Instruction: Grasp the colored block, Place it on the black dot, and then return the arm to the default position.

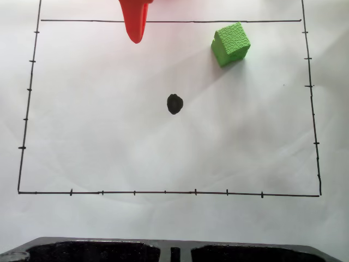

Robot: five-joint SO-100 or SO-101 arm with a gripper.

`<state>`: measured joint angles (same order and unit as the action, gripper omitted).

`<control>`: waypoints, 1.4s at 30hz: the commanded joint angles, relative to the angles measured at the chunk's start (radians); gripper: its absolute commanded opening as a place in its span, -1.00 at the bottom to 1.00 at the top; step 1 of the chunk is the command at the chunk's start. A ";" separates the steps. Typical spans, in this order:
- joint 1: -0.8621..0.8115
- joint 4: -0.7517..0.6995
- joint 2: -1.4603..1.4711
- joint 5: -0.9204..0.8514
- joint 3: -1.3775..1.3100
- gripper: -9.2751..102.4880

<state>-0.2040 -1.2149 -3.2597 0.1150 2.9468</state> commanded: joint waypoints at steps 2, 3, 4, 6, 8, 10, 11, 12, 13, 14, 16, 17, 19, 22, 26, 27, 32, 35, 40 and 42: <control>0.008 0.003 -0.009 -0.008 -0.003 -0.83; 0.006 0.003 -0.009 -0.008 -0.003 -0.83; 0.006 0.003 -0.009 -0.008 -0.003 -0.83; 0.006 0.003 -0.009 -0.008 -0.003 -0.83; 0.006 0.003 -0.009 -0.008 -0.003 -0.83; 0.006 0.003 -0.009 -0.008 -0.003 -0.83; 0.006 0.003 -0.009 -0.008 -0.003 -0.83; 0.006 0.003 -0.009 -0.008 -0.003 -0.83; 0.006 0.003 -0.009 -0.008 -0.003 -0.83; 0.006 0.003 -0.009 -0.008 -0.003 -0.83; 0.006 0.003 -0.009 -0.008 -0.003 -0.83; 0.006 0.003 -0.009 -0.008 -0.003 -0.83; 0.006 0.003 -0.009 -0.008 -0.003 -0.83; 0.006 0.003 -0.009 -0.008 -0.003 -0.83; 0.006 0.003 -0.009 -0.006 -0.003 -0.83; 0.006 0.003 -0.009 -0.006 -0.003 -0.83; 0.017 0.003 -0.009 -0.015 -0.003 -0.83; 0.048 0.005 -0.009 -0.052 -0.003 -0.83; 0.043 0.005 -0.009 -0.046 -0.003 -0.83; 0.041 0.005 -0.009 -0.043 -0.003 -0.83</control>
<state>-0.1565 -1.2149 -3.2597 0.0721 2.9468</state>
